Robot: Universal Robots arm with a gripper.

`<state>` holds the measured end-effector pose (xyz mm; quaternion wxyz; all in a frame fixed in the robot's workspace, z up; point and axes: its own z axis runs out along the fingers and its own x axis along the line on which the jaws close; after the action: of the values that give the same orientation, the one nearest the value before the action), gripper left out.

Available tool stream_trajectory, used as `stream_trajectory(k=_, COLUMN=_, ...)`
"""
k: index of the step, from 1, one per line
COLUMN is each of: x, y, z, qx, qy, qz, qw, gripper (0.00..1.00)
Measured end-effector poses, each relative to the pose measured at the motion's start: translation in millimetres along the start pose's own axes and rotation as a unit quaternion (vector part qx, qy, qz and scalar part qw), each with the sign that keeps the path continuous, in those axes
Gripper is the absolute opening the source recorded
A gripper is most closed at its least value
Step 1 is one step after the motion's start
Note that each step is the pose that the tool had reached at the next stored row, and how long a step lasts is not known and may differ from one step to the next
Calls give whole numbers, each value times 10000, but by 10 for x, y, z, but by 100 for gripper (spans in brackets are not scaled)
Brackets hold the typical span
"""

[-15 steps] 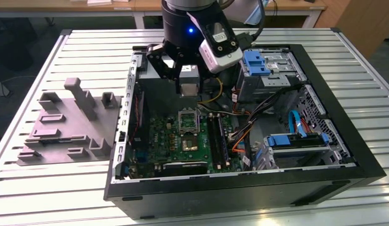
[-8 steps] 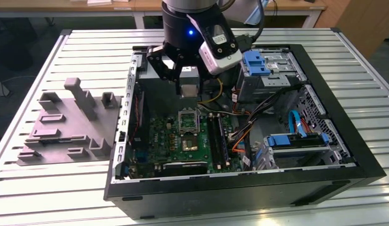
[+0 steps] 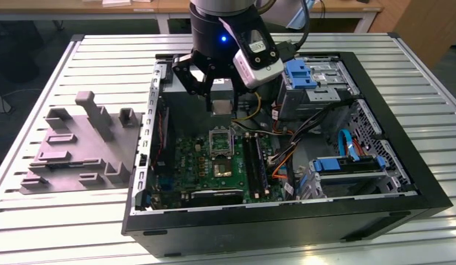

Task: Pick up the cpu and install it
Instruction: 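Place the cpu into insertion slot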

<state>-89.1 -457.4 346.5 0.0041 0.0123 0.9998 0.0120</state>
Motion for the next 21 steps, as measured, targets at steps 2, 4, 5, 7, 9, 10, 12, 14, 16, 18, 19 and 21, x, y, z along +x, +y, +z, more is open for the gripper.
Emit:
stream_trajectory(k=2, x=0, y=0, z=0, qx=3, qy=0, qz=0, qw=10000, gripper=47)
stream_trajectory(k=4, x=0, y=0, z=0, qx=6, qy=0, qz=0, qw=10000, gripper=47)
stream_trajectory(k=5, x=0, y=0, z=0, qx=7, qy=0, qz=0, qw=10000, gripper=47)
stream_trajectory(k=7, x=0, y=0, z=0, qx=11, qy=0, qz=0, qw=10000, gripper=47)
stream_trajectory(k=9, x=0, y=0, z=0, qx=34, qy=-1, qz=0, qw=10000, gripper=47)
stream_trajectory(k=10, x=0, y=0, z=0, qx=35, qy=-1, qz=0, qw=10000, gripper=47)
stream_trajectory(k=12, x=0, y=0, z=0, qx=92, qy=-2, qz=-1, qw=10000, gripper=47)
stream_trajectory(k=14, x=0, y=0, z=0, qx=95, qy=-3, qz=-1, qw=10000, gripper=47)
stream_trajectory(k=16, x=0, y=0, z=0, qx=98, qy=-3, qz=-1, qw=10000, gripper=47)
stream_trajectory(k=18, x=0, y=0, z=0, qx=127, qy=-3, qz=-1, qw=9999, gripper=47)
stream_trajectory(k=19, x=0, y=0, z=0, qx=128, qy=-3, qz=-1, qw=9999, gripper=47)
stream_trajectory(k=21, x=0, y=0, z=0, qx=131, qy=-3, qz=-1, qw=9999, gripper=47)
